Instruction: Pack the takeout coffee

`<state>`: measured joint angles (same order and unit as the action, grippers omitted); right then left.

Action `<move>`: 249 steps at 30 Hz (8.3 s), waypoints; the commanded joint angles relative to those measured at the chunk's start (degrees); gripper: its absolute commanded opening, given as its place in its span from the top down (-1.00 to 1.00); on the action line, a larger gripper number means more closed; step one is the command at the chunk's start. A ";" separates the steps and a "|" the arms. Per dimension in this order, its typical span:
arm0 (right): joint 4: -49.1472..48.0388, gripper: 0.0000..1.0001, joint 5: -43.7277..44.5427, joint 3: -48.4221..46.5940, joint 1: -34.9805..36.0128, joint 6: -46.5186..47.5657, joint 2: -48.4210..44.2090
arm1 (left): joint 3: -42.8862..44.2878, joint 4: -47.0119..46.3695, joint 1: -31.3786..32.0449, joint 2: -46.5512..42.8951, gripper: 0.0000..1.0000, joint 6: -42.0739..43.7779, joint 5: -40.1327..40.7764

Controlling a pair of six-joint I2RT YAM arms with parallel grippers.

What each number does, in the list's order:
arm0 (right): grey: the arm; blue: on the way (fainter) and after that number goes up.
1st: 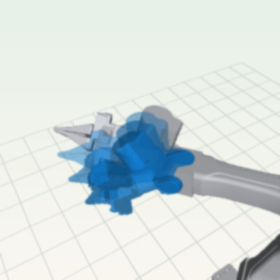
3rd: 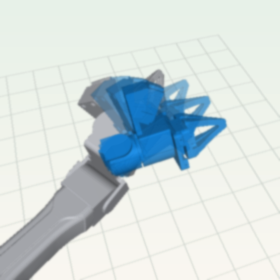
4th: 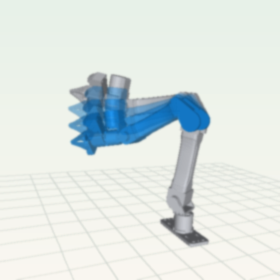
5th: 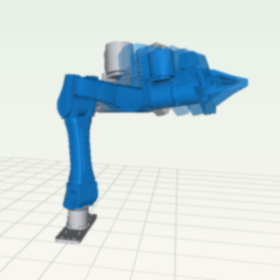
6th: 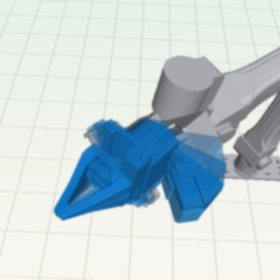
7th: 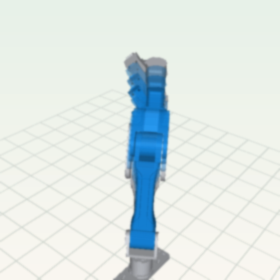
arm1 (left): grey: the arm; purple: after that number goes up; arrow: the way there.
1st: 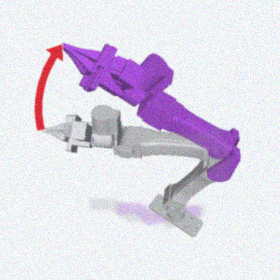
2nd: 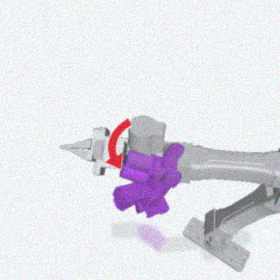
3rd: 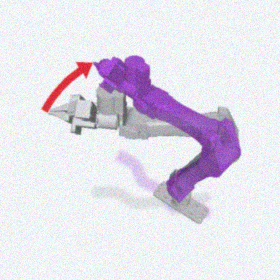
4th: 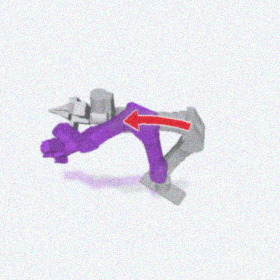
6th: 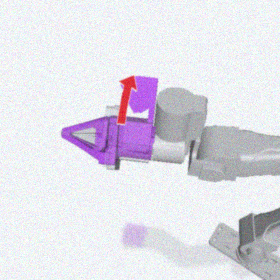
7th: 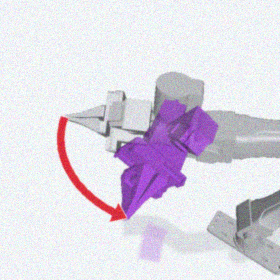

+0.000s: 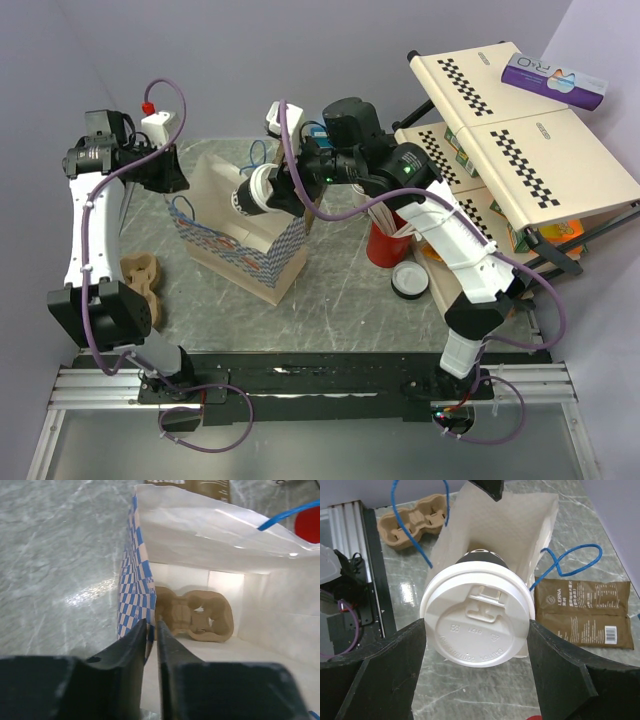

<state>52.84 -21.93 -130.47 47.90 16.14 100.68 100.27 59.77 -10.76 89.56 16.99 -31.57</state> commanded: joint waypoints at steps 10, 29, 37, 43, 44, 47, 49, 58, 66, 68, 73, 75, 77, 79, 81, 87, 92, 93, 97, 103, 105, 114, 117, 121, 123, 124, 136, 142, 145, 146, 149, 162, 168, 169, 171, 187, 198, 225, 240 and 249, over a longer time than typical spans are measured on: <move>0.51 1.00 4.71 6.19 1.41 1.08 -5.49 | 6.08 1.93 1.10 0.01 0.90 -2.05 -9.64; -1.34 1.00 13.66 12.88 6.50 4.52 -12.09 | -0.59 -14.65 6.28 -13.60 0.99 -5.73 -14.57; -3.27 1.00 21.84 17.27 9.14 3.46 -13.93 | -15.27 -28.22 11.89 -27.06 0.99 -16.63 -7.02; -3.53 1.00 25.01 19.29 9.84 3.72 -14.73 | -15.81 -29.09 15.07 -30.23 0.99 -20.77 -1.31; -3.53 1.00 25.10 19.12 9.93 3.72 -14.64 | -15.63 -29.18 15.42 -30.49 0.99 -20.86 -0.69; -3.45 1.00 24.66 18.33 9.93 3.72 -14.11 | -14.23 -28.04 15.51 -29.88 0.99 -21.30 -0.51; -3.36 1.00 24.22 18.24 10.11 3.90 -13.85 | -14.83 -27.78 15.51 -29.97 0.99 -21.39 -0.42; -1.78 1.00 23.52 13.76 12.30 4.34 -12.00 | -20.02 -27.60 15.42 -32.52 0.99 -24.38 4.32; -1.51 1.00 24.48 18.33 12.92 -1.63 -12.18 | -19.41 -25.58 15.33 -32.08 0.99 -22.62 5.82; -2.47 1.00 25.35 18.33 12.92 -2.69 -11.22 | -19.06 -25.05 15.25 -31.81 0.99 -22.97 5.56; -4.76 1.00 25.01 18.85 11.69 -8.84 -9.01 | -18.88 -23.04 14.90 -32.08 0.99 -23.32 5.73; -6.51 1.00 24.05 20.16 11.43 -8.24 -8.93 | -19.06 -22.42 14.72 -32.86 0.99 -22.97 6.08; -10.46 1.00 23.26 23.59 11.25 -7.36 -9.80 | -19.67 -22.06 14.63 -33.39 0.99 -22.97 6.17; -15.54 1.00 22.81 28.23 11.16 -5.86 -10.50 | -20.28 -21.89 14.63 -33.84 0.99 -23.32 5.74; -19.59 1.00 22.99 32.10 11.16 -4.29 -12.00 | -20.64 -21.71 14.37 -34.27 0.99 -23.93 5.38; -35.07 1.00 23.51 46.88 11.25 -0.41 -16.13 | -21.95 -22.32 11.47 -36.03 0.99 -23.24 -0.76; -39.48 1.00 23.95 51.81 11.25 0.73 -17.71 | -25.73 -21.19 11.47 -39.81 0.99 -19.82 -0.42; -40.00 1.00 24.04 52.25 11.16 1.26 -17.80 | -26.52 -20.92 11.47 -41.38 0.99 -19.72 -0.16; -41.50 1.00 24.40 54.79 11.25 3.28 -18.33 | -30.04 -17.68 11.47 -45.17 0.99 -19.19 1.07; -40.01 1.00 22.29 54.80 11.25 3.99 -17.72 | -27.59 -12.13 11.47 -47.19 0.99 -17.61 5.90; -39.31 1.00 20.18 54.45 11.42 3.81 -17.37 | -25.66 -10.73 11.47 -47.46 0.99 -18.22 8.88; -37.20 1.00 16.84 52.17 12.30 4.43 -15.96 | -20.30 -7.38 11.38 -49.31 -0.28 -14.10 12.86; -35.97 1.00 15.17 51.11 12.48 5.04 -15.08 | -16.36 -9.58 11.29 -45.36 -0.53 -11.03 8.57; -34.39 1.00 13.32 49.97 12.83 5.83 -13.68 | -10.46 -10.90 11.29 -38.95 -0.76 -3.66 5.65; -33.86 1.00 13.06 49.35 13.01 6.44 -13.15 | -6.00 -8.37 11.29 -34.73 -0.79 0.56 4.33; -33.85 1.00 13.06 49.35 13.01 6.45 -13.06 | -4.14 -3.83 11.29 -33.15 -0.80 5.11 2.41; -35.17 1.00 15.07 46.81 13.45 5.57 -11.48 | 5.74 19.16 12.78 -28.46 -0.99 13.94 -8.78; -36.32 1.00 19.29 43.20 12.31 1.45 -7.79 | 8.62 18.98 13.93 -29.97 -0.99 5.61 -7.44; -35.88 1.00 19.12 40.57 11.95 0.74 -6.12 | 5.22 18.81 14.63 -33.21 -0.99 4.54 -11.14; -35.70 1.00 19.03 40.21 11.95 0.65 -5.59 | 1.89 18.72 14.63 -33.92 -0.96 4.89 -10.27; -35.96 1.00 19.30 39.42 11.95 0.29 -5.15 | -1.38 17.58 14.63 -34.89 -0.85 7.26 -5.62; -35.79 1.00 20.18 39.69 11.95 -0.41 -5.68 | -4.74 18.81 18.76 -30.15 -0.55 12.27 0.89; -35.70 1.00 20.35 38.98 11.95 -0.67 -5.50 | -4.37 18.81 25.78 -27.07 -0.42 13.06 9.41; -35.61 1.00 20.53 38.98 11.87 -0.67 -5.50 | -4.55 18.89 26.66 -26.81 -0.38 13.06 10.47; -35.70 1.00 20.53 39.16 11.95 -0.67 -5.59 | -4.82 18.89 28.86 -25.84 -0.21 12.98 13.72; -35.96 1.00 19.22 43.99 11.25 3.01 -10.24 | -5.35 18.28 34.23 -22.50 0.99 15.96 16.99; -35.35 1.00 13.41 50.49 11.34 12.94 -17.97 | -5.79 9.85 34.23 -22.50 0.99 16.49 5.56; -28.24 1.00 8.83 51.83 11.43 44.50 -18.35 | -15.27 -1.75 34.23 -29.70 0.99 13.77 -3.41; -16.53 1.00 14.54 46.10 11.95 42.40 -15.17 | -21.43 -17.13 34.23 -34.54 0.99 15.16 0.89; -17.42 1.00 20.34 46.45 12.57 40.03 -13.32 | -24.50 -18.63 34.58 -35.50 0.99 18.51 -0.69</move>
<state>36.93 -5.45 -82.50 59.88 57.89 86.72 77.10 45.25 23.33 55.61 33.91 -31.51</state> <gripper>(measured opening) 0.821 0.015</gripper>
